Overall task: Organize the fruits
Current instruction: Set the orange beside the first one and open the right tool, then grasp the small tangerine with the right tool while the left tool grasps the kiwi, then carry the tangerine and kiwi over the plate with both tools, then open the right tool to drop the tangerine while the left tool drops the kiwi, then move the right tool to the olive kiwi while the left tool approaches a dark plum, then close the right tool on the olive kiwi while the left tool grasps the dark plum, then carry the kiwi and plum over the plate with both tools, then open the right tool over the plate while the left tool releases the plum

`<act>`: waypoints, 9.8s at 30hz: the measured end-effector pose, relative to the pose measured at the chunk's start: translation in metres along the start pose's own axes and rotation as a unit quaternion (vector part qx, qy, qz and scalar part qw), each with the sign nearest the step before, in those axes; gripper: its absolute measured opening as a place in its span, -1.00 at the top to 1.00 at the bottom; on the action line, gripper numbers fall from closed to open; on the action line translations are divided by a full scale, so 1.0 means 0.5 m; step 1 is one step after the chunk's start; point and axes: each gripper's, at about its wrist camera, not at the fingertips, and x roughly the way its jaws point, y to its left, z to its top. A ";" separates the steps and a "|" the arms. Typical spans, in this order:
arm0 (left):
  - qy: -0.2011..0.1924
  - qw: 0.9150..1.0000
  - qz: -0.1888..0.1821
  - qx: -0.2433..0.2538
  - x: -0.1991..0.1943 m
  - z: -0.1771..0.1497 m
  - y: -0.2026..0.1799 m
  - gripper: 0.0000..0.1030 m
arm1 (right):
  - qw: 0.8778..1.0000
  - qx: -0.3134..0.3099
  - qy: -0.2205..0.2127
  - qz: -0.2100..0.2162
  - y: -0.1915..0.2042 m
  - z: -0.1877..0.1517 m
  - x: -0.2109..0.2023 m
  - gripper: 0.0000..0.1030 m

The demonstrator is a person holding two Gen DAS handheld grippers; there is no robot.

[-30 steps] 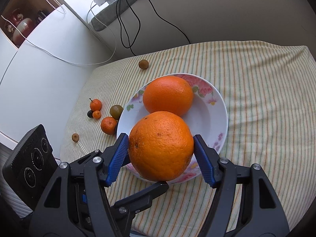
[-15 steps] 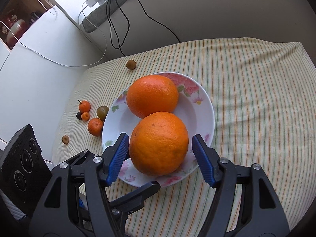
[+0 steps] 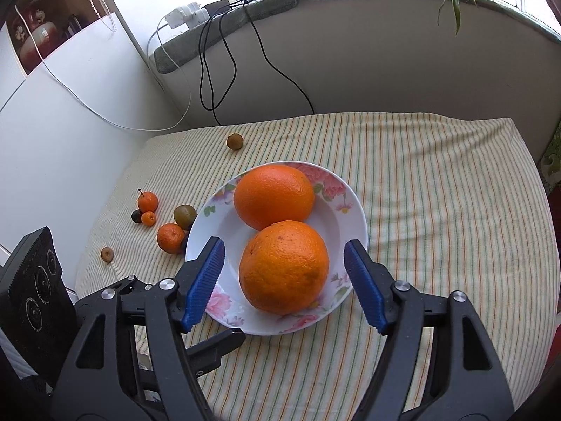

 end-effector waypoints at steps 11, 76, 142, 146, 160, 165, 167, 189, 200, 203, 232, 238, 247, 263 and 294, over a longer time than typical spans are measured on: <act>-0.015 0.997 0.080 -0.012 -0.114 -0.072 0.109 -0.18 | 0.994 -0.098 -0.044 -0.017 0.119 -0.014 -0.019 -0.44; -0.047 0.970 0.181 -0.156 -0.236 -0.176 0.433 0.54 | 0.959 -0.275 0.062 -0.019 0.353 -0.041 0.225 0.29; -0.019 0.999 0.014 -0.028 0.041 0.059 0.149 0.53 | 0.971 -0.237 0.016 -0.026 0.173 -0.066 0.062 0.27; -0.022 0.999 0.012 -0.027 0.038 0.062 0.147 0.27 | 0.970 -0.241 0.012 -0.033 0.177 -0.068 0.054 0.03; -0.041 0.998 0.029 -0.033 -0.007 0.063 0.165 0.25 | 0.970 -0.240 -0.006 -0.024 0.199 -0.074 0.030 -0.26; -0.054 0.996 0.053 -0.037 -0.046 0.058 0.195 0.25 | 0.970 -0.241 -0.007 -0.012 0.214 -0.068 0.025 -0.26; -0.060 0.995 0.063 -0.040 -0.065 0.054 0.213 0.23 | 0.971 -0.240 -0.007 -0.006 0.221 -0.063 0.025 -0.26; -0.046 0.984 0.141 -0.096 -0.151 -0.051 0.403 0.05 | 0.958 -0.282 0.040 0.027 0.305 0.004 0.127 -0.26; -0.031 0.983 0.105 -0.150 -0.112 -0.056 0.467 0.26 | 0.949 -0.305 0.084 0.015 0.321 0.019 0.204 -0.02; -0.027 0.982 0.103 -0.155 -0.105 -0.055 0.479 0.28 | 0.945 -0.314 0.094 0.008 0.327 0.023 0.226 0.02; 0.000 0.985 0.093 -0.143 -0.074 -0.053 0.492 0.58 | 0.942 -0.303 0.145 -0.005 0.317 0.035 0.336 0.40; -0.013 0.984 0.091 -0.152 -0.089 -0.054 0.493 0.58 | 0.945 -0.299 0.131 0.000 0.321 0.034 0.306 0.41; -0.036 0.986 0.077 -0.147 -0.129 -0.040 0.455 0.58 | 0.951 -0.293 0.102 0.010 0.308 0.035 0.231 0.42; -0.035 0.996 -0.003 -0.077 -0.101 0.001 0.248 0.58 | 0.966 -0.251 0.067 -0.016 0.197 0.071 0.108 0.42; -0.007 0.999 -0.014 -0.041 0.014 0.028 0.149 0.58 | 0.965 -0.256 0.062 -0.019 0.165 0.089 0.162 0.41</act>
